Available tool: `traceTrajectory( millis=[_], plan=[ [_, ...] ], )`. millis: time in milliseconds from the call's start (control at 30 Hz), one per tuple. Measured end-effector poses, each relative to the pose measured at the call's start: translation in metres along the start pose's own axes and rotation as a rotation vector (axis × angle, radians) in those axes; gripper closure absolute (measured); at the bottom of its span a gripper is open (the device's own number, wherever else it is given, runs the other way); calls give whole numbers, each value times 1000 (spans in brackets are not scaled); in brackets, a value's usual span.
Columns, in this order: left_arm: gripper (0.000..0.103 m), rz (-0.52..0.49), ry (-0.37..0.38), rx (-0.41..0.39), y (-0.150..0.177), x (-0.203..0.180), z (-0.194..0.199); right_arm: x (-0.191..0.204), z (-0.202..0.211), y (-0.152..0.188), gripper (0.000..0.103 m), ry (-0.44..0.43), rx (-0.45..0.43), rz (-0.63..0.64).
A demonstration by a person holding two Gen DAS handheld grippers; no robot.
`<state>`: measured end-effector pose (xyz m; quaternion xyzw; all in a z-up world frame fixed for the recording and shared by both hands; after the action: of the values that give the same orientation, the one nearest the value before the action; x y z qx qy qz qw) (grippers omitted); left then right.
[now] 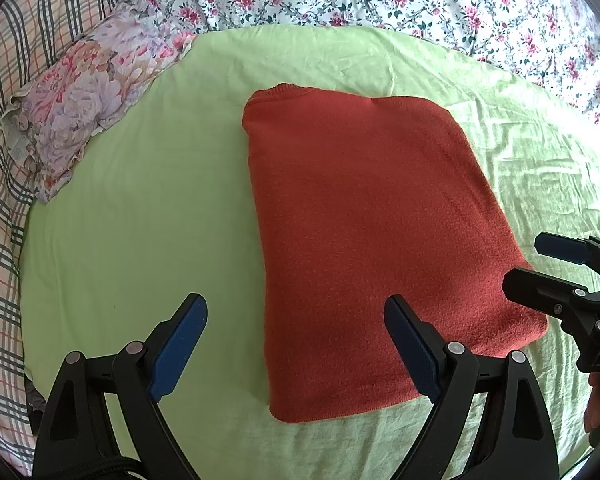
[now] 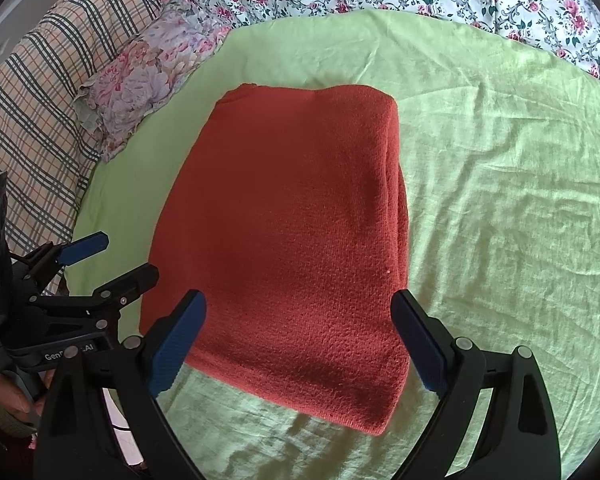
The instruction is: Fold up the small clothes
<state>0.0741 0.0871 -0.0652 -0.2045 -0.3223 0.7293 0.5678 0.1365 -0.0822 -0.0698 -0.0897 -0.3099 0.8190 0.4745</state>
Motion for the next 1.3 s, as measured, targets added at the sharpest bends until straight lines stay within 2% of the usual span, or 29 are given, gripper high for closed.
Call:
traceTrajectory(
  millis=[1300],
  plan=[
    [12, -5, 12, 16, -6, -7, -14, -7, -7, -6, 10, 7, -3, -13]
  ],
)
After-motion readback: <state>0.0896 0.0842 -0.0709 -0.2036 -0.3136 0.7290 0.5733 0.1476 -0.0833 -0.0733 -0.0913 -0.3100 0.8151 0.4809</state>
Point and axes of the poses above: each gripper's, at about its wrist camera, not at the fingertips, and z roughly against the way its jaws point, x to its left, y to its underside, the point moved 8 cm from there along -z, roughly the way its jaws point, and after that the axes turned 15 degrees about -x, right-handed, at the moved point
